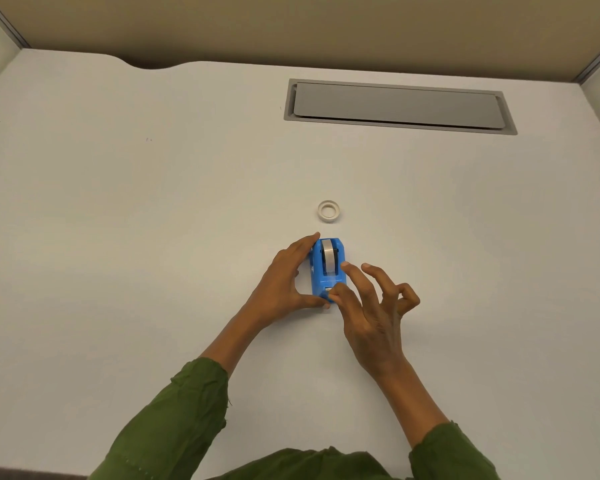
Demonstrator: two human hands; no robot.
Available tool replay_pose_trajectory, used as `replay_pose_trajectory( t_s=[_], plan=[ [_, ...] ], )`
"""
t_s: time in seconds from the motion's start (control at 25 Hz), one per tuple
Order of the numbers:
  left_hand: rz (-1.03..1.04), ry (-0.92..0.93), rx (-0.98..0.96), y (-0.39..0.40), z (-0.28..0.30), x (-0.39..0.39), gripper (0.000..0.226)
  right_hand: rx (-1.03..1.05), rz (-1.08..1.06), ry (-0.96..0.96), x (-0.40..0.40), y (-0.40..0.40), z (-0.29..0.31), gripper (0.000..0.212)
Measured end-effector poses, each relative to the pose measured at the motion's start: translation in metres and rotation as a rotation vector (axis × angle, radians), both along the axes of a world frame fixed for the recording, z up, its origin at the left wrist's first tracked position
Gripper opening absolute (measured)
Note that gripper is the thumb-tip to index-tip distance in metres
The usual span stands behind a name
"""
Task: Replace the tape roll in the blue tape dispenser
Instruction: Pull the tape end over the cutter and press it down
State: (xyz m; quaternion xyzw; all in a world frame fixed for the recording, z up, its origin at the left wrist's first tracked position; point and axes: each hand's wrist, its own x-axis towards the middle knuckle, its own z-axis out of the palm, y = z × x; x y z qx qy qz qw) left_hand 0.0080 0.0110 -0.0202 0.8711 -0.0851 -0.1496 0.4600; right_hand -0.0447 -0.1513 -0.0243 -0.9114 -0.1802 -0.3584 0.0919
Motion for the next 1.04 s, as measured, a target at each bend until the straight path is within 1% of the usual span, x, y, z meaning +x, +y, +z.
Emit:
replay_pose_trajectory(
  t_s=[0.12,0.32,0.44,0.52,0.6,0.68,0.76,0.84,0.88,0.92,0.96,1.0,1.04],
  plan=[
    [-0.004,-0.009,0.005,0.001,-0.002,0.0,0.1,-0.03,0.002,-0.041,0.0,-0.001,-0.002,0.012],
    [-0.009,-0.016,0.008,0.002,-0.005,0.001,0.101,-0.168,0.005,-0.103,0.001,-0.003,-0.009,0.017],
    [-0.014,-0.033,0.011,0.002,-0.006,0.001,0.101,-0.199,0.029,-0.044,-0.002,-0.008,-0.017,0.021],
    [-0.014,-0.037,0.0,0.003,-0.004,0.0,0.102,-0.157,0.017,0.009,-0.005,-0.012,-0.019,0.02],
    [-0.016,-0.035,-0.013,0.004,-0.003,0.0,0.102,-0.044,-0.012,0.048,-0.007,-0.015,-0.016,0.013],
    [-0.018,-0.032,-0.012,0.004,-0.003,0.0,0.104,0.166,-0.034,0.145,-0.01,-0.013,-0.011,0.01],
    [-0.015,-0.022,-0.007,0.005,-0.001,0.0,0.105,0.506,-0.062,0.345,-0.014,-0.008,-0.002,0.013],
    [-0.018,-0.006,-0.004,0.004,0.002,-0.001,0.106,0.918,-0.132,0.55,-0.015,-0.004,0.01,0.012],
    [-0.022,-0.002,-0.006,0.004,0.004,-0.002,0.108,1.09,-0.174,0.628,-0.013,-0.004,0.016,0.01],
    [-0.018,0.0,-0.016,0.002,0.006,-0.004,0.11,1.196,-0.215,0.676,-0.01,-0.004,0.021,0.009],
    [0.009,-0.006,-0.044,0.001,0.008,-0.008,0.11,1.227,-0.238,0.696,-0.006,-0.005,0.025,0.011],
    [0.072,-0.025,-0.087,0.0,0.011,-0.013,0.105,1.2,-0.23,0.703,-0.002,-0.006,0.029,0.014],
    [0.164,-0.058,-0.134,0.0,0.013,-0.018,0.092,1.14,-0.201,0.708,0.002,-0.006,0.033,0.018]
  ],
)
